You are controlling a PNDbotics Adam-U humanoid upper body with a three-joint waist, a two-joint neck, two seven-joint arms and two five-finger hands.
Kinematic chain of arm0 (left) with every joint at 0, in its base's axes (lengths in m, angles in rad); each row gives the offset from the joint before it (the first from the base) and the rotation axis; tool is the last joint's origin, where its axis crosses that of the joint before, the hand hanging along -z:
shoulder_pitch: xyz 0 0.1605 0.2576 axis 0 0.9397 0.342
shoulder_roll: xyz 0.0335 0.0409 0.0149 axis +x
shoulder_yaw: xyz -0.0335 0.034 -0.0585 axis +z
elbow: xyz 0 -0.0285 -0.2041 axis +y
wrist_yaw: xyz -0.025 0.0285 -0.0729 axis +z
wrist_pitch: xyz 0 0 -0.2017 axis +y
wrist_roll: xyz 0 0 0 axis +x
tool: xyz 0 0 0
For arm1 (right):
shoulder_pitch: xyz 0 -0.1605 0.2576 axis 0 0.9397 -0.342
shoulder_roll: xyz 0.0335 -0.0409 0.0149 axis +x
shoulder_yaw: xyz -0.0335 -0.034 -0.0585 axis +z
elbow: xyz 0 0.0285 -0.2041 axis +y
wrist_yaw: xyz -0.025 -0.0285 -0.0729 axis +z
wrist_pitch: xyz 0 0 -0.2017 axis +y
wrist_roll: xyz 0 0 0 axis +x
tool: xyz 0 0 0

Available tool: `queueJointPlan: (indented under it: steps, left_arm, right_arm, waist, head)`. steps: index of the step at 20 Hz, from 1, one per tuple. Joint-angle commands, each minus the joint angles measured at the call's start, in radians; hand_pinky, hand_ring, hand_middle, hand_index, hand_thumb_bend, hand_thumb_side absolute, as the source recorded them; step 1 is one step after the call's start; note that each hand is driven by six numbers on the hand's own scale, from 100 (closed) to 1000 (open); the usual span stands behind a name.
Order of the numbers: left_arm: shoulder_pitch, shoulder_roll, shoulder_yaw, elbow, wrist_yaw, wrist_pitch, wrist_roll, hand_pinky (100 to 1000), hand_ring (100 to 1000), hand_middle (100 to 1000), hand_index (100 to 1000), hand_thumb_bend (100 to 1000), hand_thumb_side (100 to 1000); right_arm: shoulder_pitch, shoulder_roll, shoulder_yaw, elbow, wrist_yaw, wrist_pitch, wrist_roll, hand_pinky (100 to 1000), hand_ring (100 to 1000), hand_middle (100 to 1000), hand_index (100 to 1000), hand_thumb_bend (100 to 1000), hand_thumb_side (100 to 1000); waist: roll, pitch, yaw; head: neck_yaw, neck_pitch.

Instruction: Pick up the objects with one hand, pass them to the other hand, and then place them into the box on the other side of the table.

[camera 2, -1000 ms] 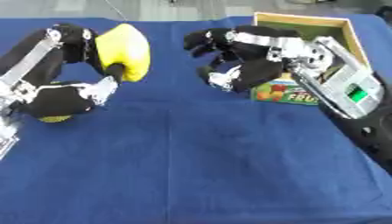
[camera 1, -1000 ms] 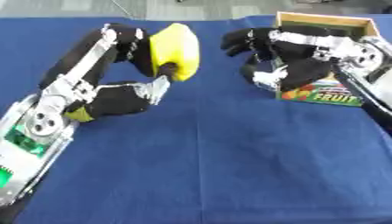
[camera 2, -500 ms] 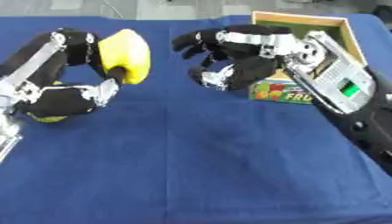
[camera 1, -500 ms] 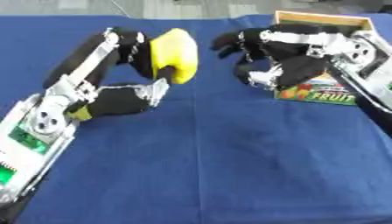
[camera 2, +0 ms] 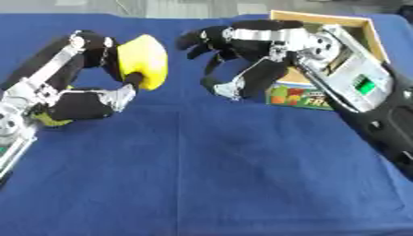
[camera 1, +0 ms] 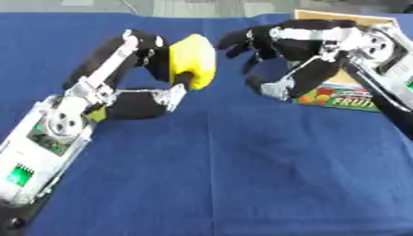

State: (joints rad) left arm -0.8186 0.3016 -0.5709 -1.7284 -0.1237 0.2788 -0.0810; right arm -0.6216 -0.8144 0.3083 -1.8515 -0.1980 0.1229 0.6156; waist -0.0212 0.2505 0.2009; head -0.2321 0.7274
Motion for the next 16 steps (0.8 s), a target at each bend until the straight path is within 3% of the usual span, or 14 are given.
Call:
queueJointPlan:
  steps: [1,16]
  left_arm:
    - [-0.02,-0.009,0.002,-0.004,-0.019,-0.009,-0.006,567,483,387,433,100,150]
    - [-0.024,-0.056,-0.009,0.043,-0.076,-0.037,-0.037,570,487,389,437,100,142]
  right_arm:
    - [-0.021,-0.015,-0.009,-0.001,0.002,0.006,0.004,796,969,980,1000,100,100]
    - [-0.046,0.002,-0.001,0.001,-0.02,0.07,-0.008,783,958,970,1000,100,100]
  waist:
    - [-0.011,-0.002,0.002]
    - [-0.012,-0.004,0.011]
  head:
    - [-0.006,-0.01]
    - [-0.031,-0.006]
